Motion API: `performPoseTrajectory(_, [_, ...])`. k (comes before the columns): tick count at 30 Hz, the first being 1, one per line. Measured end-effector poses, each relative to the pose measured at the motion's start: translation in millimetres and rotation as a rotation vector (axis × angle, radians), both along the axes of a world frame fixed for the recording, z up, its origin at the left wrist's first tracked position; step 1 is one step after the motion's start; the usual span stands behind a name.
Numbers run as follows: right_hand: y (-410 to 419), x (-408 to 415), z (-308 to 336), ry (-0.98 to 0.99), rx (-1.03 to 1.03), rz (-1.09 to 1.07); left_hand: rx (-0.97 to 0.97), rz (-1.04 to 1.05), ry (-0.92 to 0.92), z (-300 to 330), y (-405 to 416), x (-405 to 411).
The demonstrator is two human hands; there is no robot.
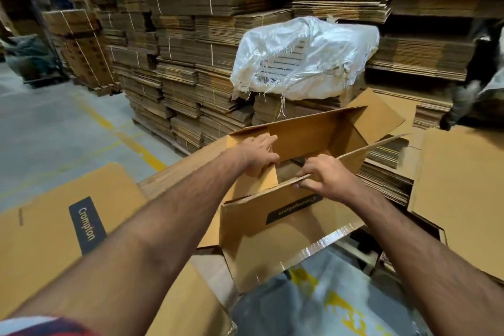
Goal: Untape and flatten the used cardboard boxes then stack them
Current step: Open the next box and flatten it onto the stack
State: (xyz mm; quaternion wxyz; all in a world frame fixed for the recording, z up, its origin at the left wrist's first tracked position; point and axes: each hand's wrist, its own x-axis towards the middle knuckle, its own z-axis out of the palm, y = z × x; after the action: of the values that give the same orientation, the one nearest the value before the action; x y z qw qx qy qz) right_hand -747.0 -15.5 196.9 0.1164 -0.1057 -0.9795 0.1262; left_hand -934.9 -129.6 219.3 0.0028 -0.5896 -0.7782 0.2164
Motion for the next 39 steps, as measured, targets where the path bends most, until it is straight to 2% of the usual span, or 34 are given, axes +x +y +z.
performPoseTrajectory(4, [-2.9, -4.2, 2.3, -0.001, -0.004, -0.035, -0.149, 0.054, 0.080, 31.9, 4.4, -20.0])
performPoseTrajectory(8, [-3.3, -13.4, 3.2, 0.087, 0.037, -0.069, -0.110, -0.027, 0.204, 61.5, -4.1, -36.4])
performPoseTrajectory(15, [3.0, -21.5, -4.1, 0.133, 0.018, -0.087, 0.064, 0.075, 0.019, 44.2, -44.5, -59.1])
performPoseTrajectory(18, [6.0, -22.8, -0.7, 0.124, 0.021, -0.110, 0.082, 0.057, 0.037, 39.3, -55.5, -65.0])
performPoseTrajectory(22, [11.5, -21.5, 6.1, 0.150, 0.019, -0.196, 0.222, 0.205, -0.064, 42.7, -68.3, -72.0])
performPoseTrajectory(24, [15.2, -21.7, 10.9, 0.191, 0.031, -0.255, 0.299, 0.281, -0.054, 44.7, -76.1, -78.6])
performPoseTrajectory(29, [21.8, -24.6, 38.3, 0.295, 0.060, -0.366, 0.520, 0.400, 0.097, 61.3, -92.8, -76.2])
performPoseTrajectory(33, [24.6, -32.2, 75.2, 0.392, 0.144, -0.455, 0.813, 0.359, 0.201, 78.3, -94.6, -61.1])
performPoseTrajectory(35, [23.6, -34.0, 92.1, 0.439, 0.195, -0.460, 0.937, 0.363, 0.178, 90.0, -93.5, -53.8])
performPoseTrajectory(37, [20.5, -33.0, 105.8, 0.444, 0.213, -0.458, 0.971, 0.393, 0.136, 99.6, -93.2, -52.6])
performPoseTrajectory(39, [18.6, -31.2, 112.7, 0.444, 0.211, -0.444, 0.915, 0.383, 0.156, 104.3, -95.6, -53.2])
